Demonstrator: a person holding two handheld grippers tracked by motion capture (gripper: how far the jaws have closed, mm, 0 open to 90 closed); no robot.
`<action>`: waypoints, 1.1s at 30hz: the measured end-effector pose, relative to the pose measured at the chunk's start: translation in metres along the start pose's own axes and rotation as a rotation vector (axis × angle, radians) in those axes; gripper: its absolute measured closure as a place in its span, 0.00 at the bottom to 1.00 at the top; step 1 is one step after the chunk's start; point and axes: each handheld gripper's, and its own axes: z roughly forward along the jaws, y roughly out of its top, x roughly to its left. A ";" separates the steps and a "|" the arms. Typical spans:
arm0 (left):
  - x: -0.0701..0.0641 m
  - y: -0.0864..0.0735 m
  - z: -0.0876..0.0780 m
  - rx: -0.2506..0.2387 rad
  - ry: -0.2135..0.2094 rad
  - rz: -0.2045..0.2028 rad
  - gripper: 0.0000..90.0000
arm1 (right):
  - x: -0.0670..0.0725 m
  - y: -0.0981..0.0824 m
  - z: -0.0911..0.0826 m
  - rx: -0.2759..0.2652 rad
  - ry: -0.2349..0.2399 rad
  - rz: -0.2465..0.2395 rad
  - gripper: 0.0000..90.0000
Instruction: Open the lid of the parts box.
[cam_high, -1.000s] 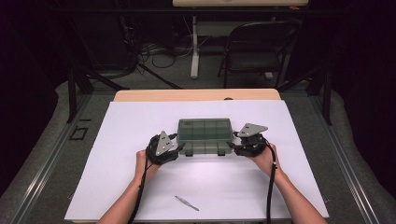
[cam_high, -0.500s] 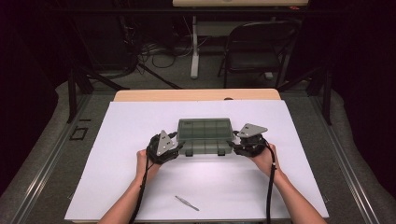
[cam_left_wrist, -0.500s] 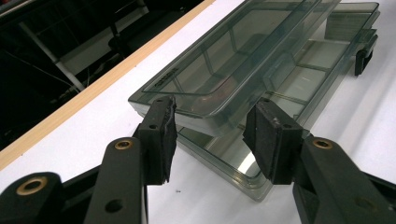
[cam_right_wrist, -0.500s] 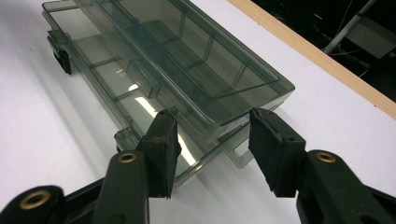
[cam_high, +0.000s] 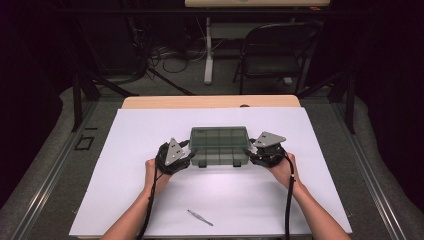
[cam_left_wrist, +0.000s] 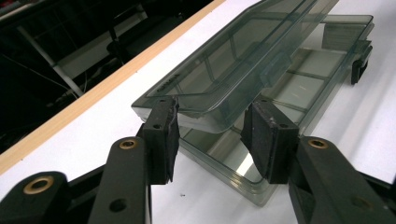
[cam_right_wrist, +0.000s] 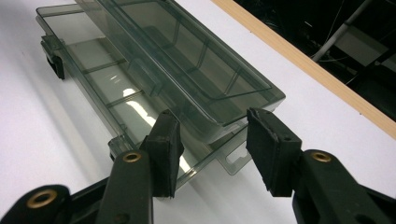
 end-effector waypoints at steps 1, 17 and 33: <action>0.000 0.000 0.000 0.000 0.000 0.004 0.62 | 0.000 0.000 0.000 -0.002 -0.002 -0.002 0.61; 0.010 0.011 -0.002 -0.011 -0.006 0.011 0.65 | -0.004 0.008 -0.003 -0.027 -0.015 0.006 0.65; 0.020 0.020 -0.001 -0.024 -0.009 0.006 0.69 | -0.011 0.015 -0.002 -0.049 -0.040 0.024 0.71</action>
